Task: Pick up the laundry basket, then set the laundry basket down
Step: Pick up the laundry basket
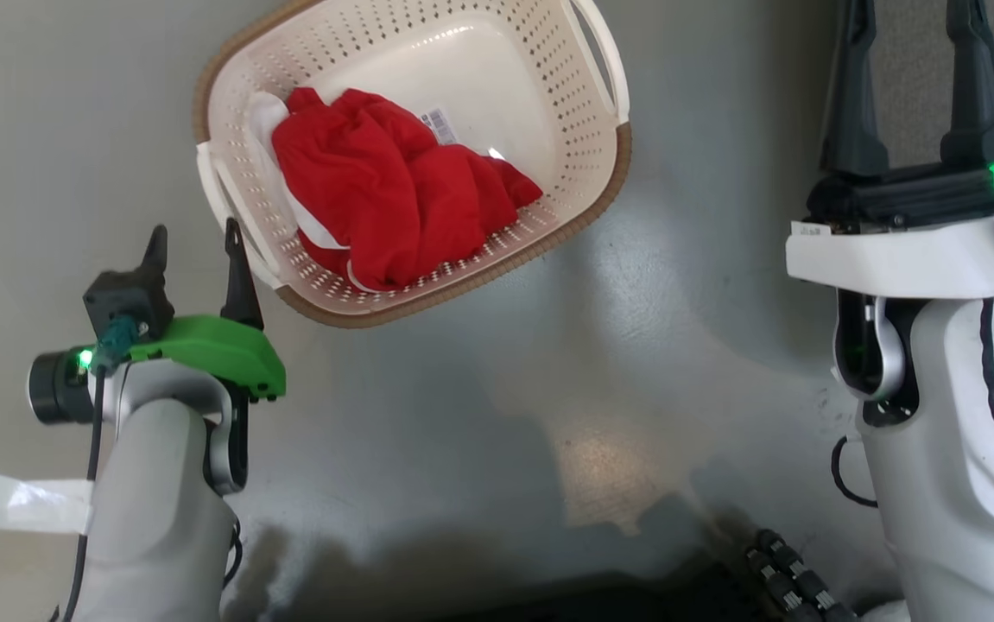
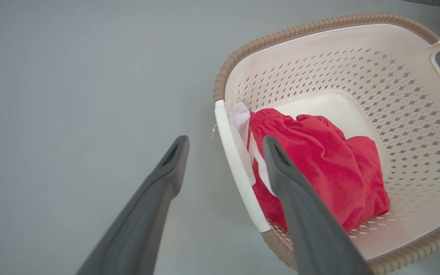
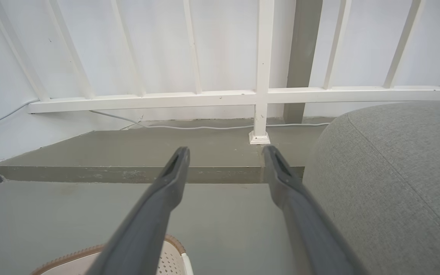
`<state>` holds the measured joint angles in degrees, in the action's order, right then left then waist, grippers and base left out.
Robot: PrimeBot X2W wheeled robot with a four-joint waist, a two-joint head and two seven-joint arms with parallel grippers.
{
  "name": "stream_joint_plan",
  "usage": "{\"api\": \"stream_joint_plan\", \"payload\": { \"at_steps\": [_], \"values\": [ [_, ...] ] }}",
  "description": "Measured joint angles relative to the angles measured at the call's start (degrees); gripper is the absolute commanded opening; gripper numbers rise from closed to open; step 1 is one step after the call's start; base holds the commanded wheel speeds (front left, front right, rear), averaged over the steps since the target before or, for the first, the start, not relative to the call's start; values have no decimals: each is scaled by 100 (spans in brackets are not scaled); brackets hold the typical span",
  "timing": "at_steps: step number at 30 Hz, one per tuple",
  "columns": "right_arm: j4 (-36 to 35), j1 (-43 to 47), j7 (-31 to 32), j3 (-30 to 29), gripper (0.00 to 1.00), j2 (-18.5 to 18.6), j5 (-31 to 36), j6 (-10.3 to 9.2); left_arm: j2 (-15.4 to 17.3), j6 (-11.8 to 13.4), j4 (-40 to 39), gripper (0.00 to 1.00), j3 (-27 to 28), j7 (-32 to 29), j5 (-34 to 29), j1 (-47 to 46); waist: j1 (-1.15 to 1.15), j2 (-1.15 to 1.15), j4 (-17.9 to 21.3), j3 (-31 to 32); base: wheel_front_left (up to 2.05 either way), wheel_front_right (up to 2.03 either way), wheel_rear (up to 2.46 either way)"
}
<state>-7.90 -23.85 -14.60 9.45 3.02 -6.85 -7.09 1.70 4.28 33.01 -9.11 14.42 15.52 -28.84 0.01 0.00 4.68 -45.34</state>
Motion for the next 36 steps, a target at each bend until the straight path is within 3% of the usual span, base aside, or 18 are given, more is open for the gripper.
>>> {"api": "stream_joint_plan", "payload": {
  "at_steps": [20,21,22,26,29,36],
  "values": [
    [-42,-232,0,-32,100,4,-63,-7,-4,20,705,100,355,0,-13,-655,0,0,333,-522,0,0,0],
    [-42,-232,0,-32,100,4,-63,-7,-4,20,705,84,355,0,-13,-655,0,0,333,-522,0,0,0],
    [-43,-245,0,-33,100,4,-63,-8,-3,30,731,51,372,0,-13,-671,0,0,337,-530,0,0,0],
    [-43,-261,0,-33,100,3,-63,-8,-4,36,800,6,422,0,-7,-774,0,0,348,-555,0,0,0],
    [-43,-262,0,-34,100,3,-63,-8,-5,37,882,0,445,0,-8,-855,0,0,351,-567,0,0,0],
    [-42,-272,0,-29,100,7,-73,-9,-29,82,955,0,483,2,-20,-942,0,0,349,-574,0,0,0]
  ]
}}
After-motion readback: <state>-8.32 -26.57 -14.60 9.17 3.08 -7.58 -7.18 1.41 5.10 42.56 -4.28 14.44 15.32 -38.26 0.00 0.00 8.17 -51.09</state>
